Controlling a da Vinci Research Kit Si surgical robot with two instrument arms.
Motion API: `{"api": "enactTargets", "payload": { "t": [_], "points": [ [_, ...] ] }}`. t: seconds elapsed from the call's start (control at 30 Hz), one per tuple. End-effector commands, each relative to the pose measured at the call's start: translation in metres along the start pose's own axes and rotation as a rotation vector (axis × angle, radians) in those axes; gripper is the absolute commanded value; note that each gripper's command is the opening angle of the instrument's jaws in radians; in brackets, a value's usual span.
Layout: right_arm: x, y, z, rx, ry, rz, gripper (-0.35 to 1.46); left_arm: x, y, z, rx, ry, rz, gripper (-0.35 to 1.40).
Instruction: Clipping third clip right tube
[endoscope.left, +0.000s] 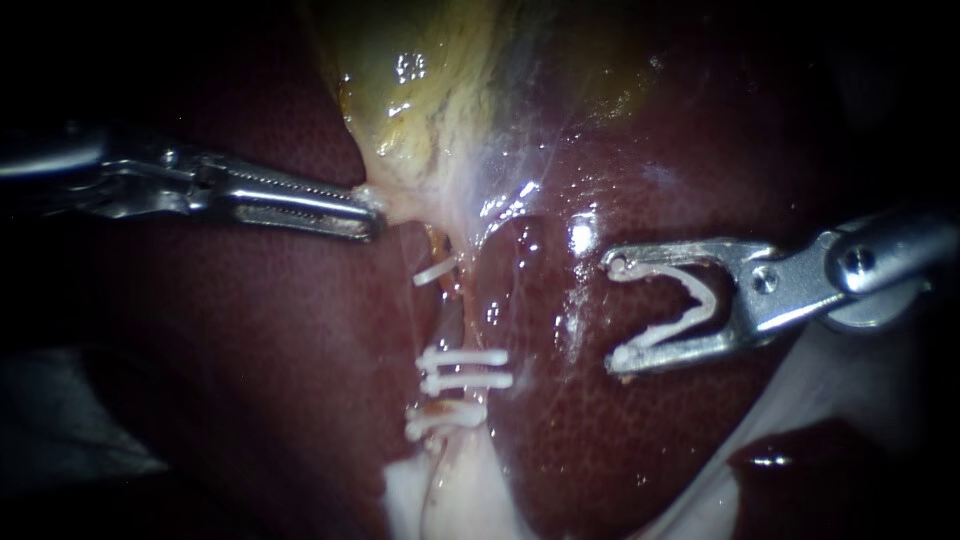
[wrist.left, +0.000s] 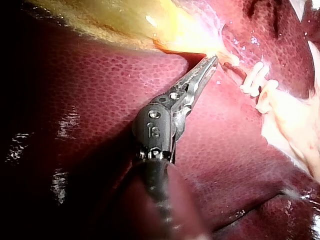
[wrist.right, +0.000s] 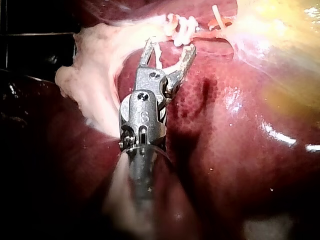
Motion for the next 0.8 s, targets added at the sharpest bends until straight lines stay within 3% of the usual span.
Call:
{"api": "enactTargets", "payload": {
  "t": [0.03, 0.17, 0.4, 0.5, 0.63, 0.8],
  "points": [
    [0.0, 0.0, 0.0, 0.0, 0.0, 0.0, 0.48, 0.0002, 0.0001, -0.0004, -0.001, 0.0, -0.002, -0.35],
    [0.0, 0.0, 0.0, 0.0, 0.0, 0.0, 0.48, 0.0015, 0.0007, -0.0025, -0.018, 0.009, -0.01, -0.35],
    [0.0001, 0.0, 0.0, 0.0, 0.0, 0.0, 0.48, 0.0057, 0.0016, -0.0083, 0.004, 0.087, -0.029, -0.35],
    [0.0001, 0.0, 0.0, 0.0, 0.0, 0.0, 0.48, 0.0069, 0.0019, -0.0099, 0.012, 0.104, -0.027, -0.35],
    [0.0002, 0.0, 0.0003, -0.001, 0.0, 0.001, 0.48, 0.0066, 0.0021, -0.0098, 0.033, 0.106, -0.032, -0.35],
    [0.0006, 0.0002, 0.0012, -0.001, 0.002, 0.044, 0.49, 0.0056, 0.0021, -0.0088, 0.022, 0.105, -0.027, -0.35]
  ]
}}
